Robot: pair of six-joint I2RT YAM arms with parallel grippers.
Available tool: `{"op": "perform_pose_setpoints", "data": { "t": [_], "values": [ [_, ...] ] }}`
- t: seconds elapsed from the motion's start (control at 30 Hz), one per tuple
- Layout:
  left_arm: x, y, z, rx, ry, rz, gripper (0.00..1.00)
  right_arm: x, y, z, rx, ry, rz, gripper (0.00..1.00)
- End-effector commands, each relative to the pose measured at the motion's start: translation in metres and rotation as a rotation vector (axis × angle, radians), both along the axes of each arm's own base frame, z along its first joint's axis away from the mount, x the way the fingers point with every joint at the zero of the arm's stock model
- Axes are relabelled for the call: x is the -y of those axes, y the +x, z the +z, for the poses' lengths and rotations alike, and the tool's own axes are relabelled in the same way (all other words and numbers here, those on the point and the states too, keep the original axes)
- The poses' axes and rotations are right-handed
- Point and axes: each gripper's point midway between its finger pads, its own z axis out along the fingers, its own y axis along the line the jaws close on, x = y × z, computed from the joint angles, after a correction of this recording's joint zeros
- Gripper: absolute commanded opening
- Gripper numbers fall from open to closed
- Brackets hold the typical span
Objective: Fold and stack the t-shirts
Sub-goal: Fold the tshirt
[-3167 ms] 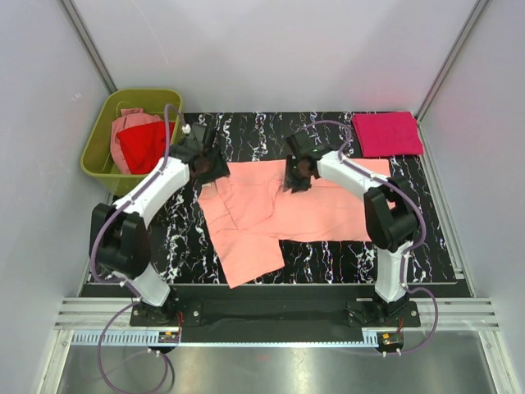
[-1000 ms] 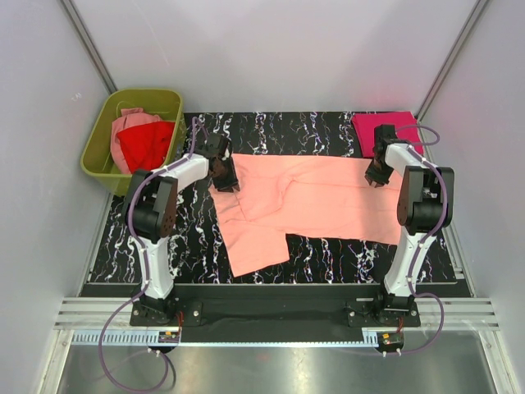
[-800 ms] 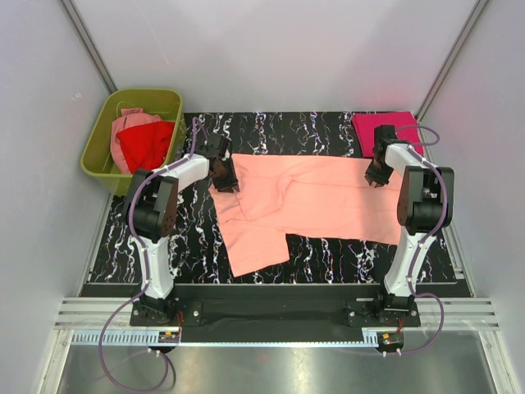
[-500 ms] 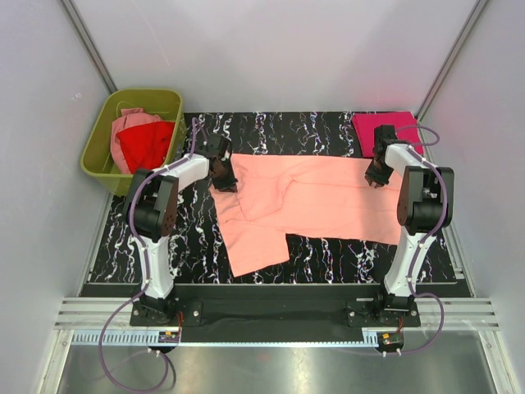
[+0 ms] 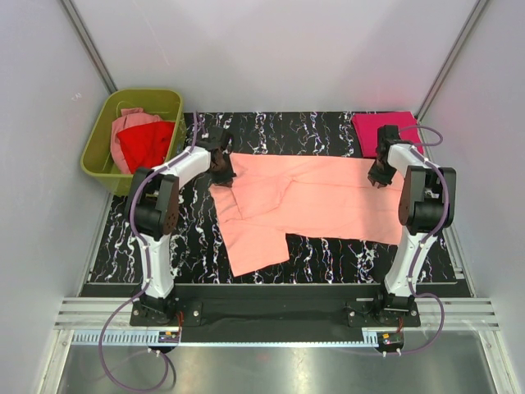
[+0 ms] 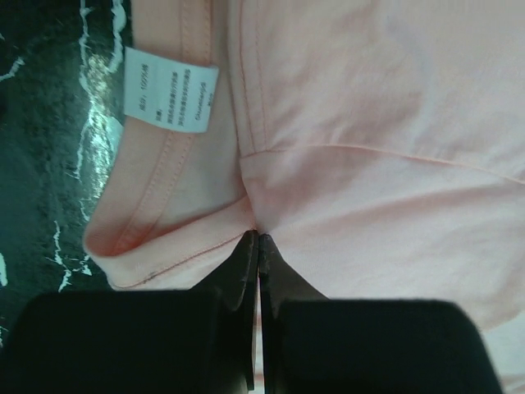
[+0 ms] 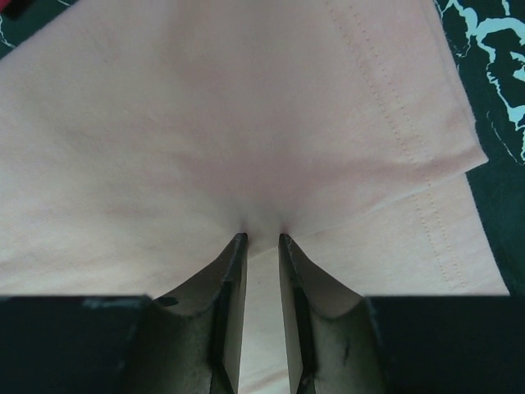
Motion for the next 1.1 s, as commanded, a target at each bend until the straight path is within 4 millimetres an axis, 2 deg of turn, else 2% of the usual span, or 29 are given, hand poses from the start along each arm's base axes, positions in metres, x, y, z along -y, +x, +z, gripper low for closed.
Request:
{"op": "perform_pose_setpoints", "data": {
  "t": [0.0,0.2,0.3,0.43,0.53,0.57,0.67,0.7,0.77,0.8,0.83,0.87,0.9,0.93,0.97,1.0,1.03,1.07],
  "values": [
    [-0.015,0.006,0.004,0.006,0.089,0.028,0.00,0.009,0.008,0.025,0.068,-0.034,-0.006,0.29],
    [-0.010,0.004,-0.001,-0.008,0.062,0.018,0.00,0.010,0.007,0.020,0.056,-0.037,-0.006,0.28],
    [-0.016,-0.001,-0.005,-0.036,0.092,0.030,0.00,0.014,0.007,0.019,0.052,-0.047,-0.012,0.28],
    [-0.020,0.002,-0.003,-0.032,0.121,0.035,0.00,0.018,0.008,0.020,0.044,-0.061,-0.019,0.28],
    [-0.015,0.005,0.005,-0.017,0.098,0.017,0.11,0.017,0.013,0.027,0.056,-0.056,-0.011,0.28],
    [-0.014,0.006,0.010,-0.008,0.097,0.010,0.24,0.014,0.015,0.031,0.068,-0.038,-0.004,0.28],
    [-0.013,0.012,0.043,0.068,0.098,0.003,0.42,0.007,0.022,0.059,0.125,-0.003,0.007,0.30],
    [-0.013,0.012,0.061,0.102,0.093,-0.007,0.47,0.004,0.021,0.073,0.146,0.006,0.007,0.33],
    [-0.009,0.009,0.081,0.141,0.100,-0.050,0.51,-0.004,0.020,0.094,0.183,0.056,-0.004,0.36],
    [-0.008,0.001,0.098,0.168,0.104,-0.070,0.52,-0.009,0.013,0.096,0.168,0.087,-0.019,0.38],
    [-0.008,-0.004,0.106,0.186,0.121,-0.090,0.52,-0.013,0.008,0.096,0.159,0.110,-0.030,0.39],
    [0.004,-0.015,0.111,0.201,0.129,-0.137,0.53,-0.018,0.003,0.103,0.165,0.136,-0.037,0.41],
    [0.005,-0.032,0.116,0.210,0.145,-0.181,0.53,-0.022,-0.003,0.103,0.160,0.161,-0.053,0.41],
    [0.008,-0.043,0.118,0.218,0.161,-0.205,0.52,-0.026,-0.014,0.094,0.136,0.179,-0.058,0.42],
    [0.023,-0.061,0.117,0.220,0.166,-0.268,0.51,-0.030,-0.019,0.102,0.158,0.199,-0.054,0.43],
    [0.021,-0.082,0.112,0.210,0.183,-0.295,0.51,-0.032,-0.022,0.103,0.169,0.208,-0.059,0.43],
    [0.023,-0.096,0.108,0.202,0.191,-0.316,0.50,-0.033,-0.030,0.097,0.153,0.214,-0.062,0.43],
    [0.033,-0.114,0.103,0.192,0.188,-0.339,0.50,-0.036,-0.034,0.105,0.172,0.223,-0.055,0.44]
  ]
}}
